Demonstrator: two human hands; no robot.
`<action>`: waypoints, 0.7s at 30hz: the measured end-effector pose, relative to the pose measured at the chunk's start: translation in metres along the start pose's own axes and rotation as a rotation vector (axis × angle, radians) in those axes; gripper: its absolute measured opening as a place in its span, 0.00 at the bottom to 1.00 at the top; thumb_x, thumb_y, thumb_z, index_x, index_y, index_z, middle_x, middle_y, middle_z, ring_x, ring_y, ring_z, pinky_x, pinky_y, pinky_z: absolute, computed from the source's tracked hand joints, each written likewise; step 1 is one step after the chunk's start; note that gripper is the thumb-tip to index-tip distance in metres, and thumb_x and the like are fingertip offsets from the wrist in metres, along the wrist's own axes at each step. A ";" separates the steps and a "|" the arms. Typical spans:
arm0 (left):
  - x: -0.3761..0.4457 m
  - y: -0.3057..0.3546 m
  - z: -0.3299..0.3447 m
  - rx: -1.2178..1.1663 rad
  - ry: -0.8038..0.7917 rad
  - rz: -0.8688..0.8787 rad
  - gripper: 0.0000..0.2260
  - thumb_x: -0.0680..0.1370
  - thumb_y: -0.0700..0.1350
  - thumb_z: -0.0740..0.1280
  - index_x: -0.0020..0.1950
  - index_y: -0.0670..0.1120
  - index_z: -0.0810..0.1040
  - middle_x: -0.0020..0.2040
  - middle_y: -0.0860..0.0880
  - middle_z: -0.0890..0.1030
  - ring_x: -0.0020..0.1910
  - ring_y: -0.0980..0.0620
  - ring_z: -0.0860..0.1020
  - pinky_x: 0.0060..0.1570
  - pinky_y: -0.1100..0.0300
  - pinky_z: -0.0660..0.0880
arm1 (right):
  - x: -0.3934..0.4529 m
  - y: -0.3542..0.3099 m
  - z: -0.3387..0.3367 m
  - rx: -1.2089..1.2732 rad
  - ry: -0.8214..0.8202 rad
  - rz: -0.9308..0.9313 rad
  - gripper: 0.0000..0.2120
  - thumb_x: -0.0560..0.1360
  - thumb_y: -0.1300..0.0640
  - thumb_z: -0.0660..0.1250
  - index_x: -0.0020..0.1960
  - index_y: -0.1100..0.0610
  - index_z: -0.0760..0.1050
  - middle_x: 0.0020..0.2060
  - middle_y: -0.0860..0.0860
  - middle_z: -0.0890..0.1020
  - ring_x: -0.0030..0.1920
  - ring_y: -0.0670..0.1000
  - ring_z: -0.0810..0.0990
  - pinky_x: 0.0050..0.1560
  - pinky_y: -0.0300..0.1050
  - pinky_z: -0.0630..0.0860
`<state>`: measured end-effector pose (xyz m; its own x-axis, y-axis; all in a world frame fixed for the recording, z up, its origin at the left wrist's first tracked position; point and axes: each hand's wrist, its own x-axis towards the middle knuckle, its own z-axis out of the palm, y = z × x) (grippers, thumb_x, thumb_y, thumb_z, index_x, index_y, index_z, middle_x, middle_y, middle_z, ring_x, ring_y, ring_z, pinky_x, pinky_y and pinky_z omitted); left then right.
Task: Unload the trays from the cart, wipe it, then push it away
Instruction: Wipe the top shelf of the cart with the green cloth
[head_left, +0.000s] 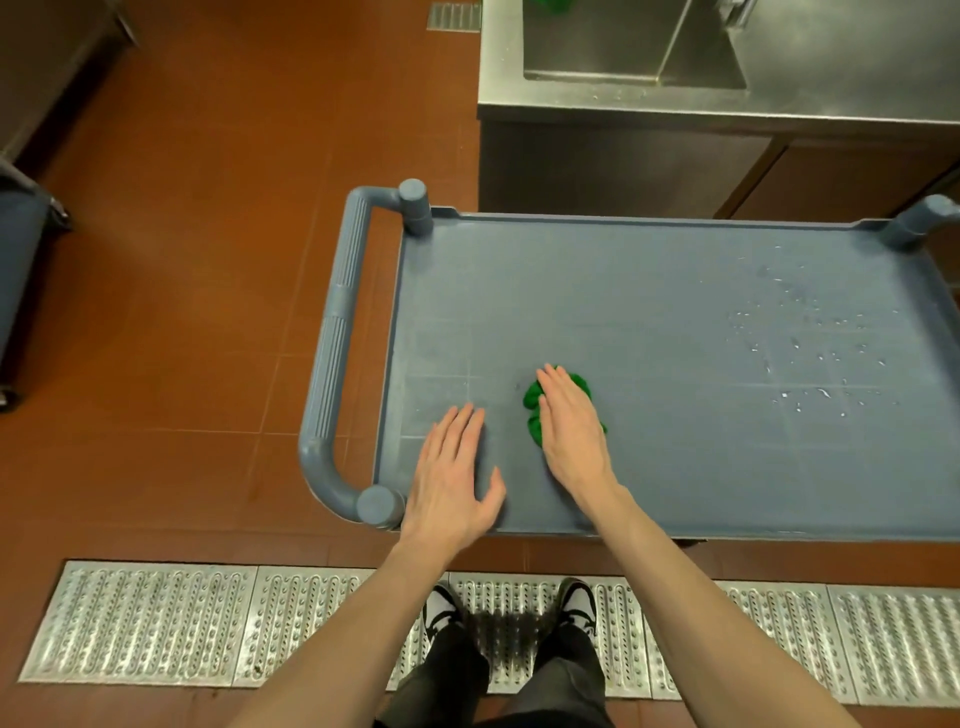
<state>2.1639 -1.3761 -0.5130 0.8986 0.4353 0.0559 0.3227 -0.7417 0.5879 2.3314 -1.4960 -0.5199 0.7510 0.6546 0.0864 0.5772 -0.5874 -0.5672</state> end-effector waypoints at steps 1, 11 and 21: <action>0.001 -0.001 0.000 -0.010 0.009 0.002 0.33 0.81 0.52 0.63 0.84 0.43 0.62 0.84 0.46 0.64 0.84 0.48 0.57 0.82 0.44 0.59 | 0.006 -0.007 0.005 -0.002 -0.007 -0.033 0.21 0.82 0.69 0.63 0.75 0.68 0.71 0.74 0.62 0.73 0.77 0.61 0.70 0.79 0.54 0.63; 0.003 -0.001 -0.002 -0.146 0.159 0.010 0.29 0.80 0.45 0.57 0.82 0.38 0.63 0.83 0.42 0.63 0.85 0.46 0.57 0.81 0.40 0.57 | -0.001 -0.059 0.031 0.158 -0.158 -0.244 0.24 0.79 0.68 0.68 0.74 0.65 0.73 0.74 0.58 0.74 0.77 0.56 0.70 0.78 0.55 0.66; 0.005 0.003 -0.007 -0.020 0.129 -0.059 0.28 0.84 0.49 0.54 0.82 0.39 0.64 0.84 0.43 0.62 0.85 0.45 0.55 0.83 0.40 0.51 | -0.062 -0.008 -0.022 0.064 -0.342 -0.354 0.24 0.84 0.62 0.65 0.79 0.57 0.69 0.79 0.49 0.67 0.81 0.47 0.62 0.81 0.48 0.59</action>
<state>2.1670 -1.3728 -0.5048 0.8324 0.5403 0.1232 0.3665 -0.7035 0.6089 2.2874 -1.5422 -0.5031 0.3579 0.9336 0.0157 0.7490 -0.2770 -0.6019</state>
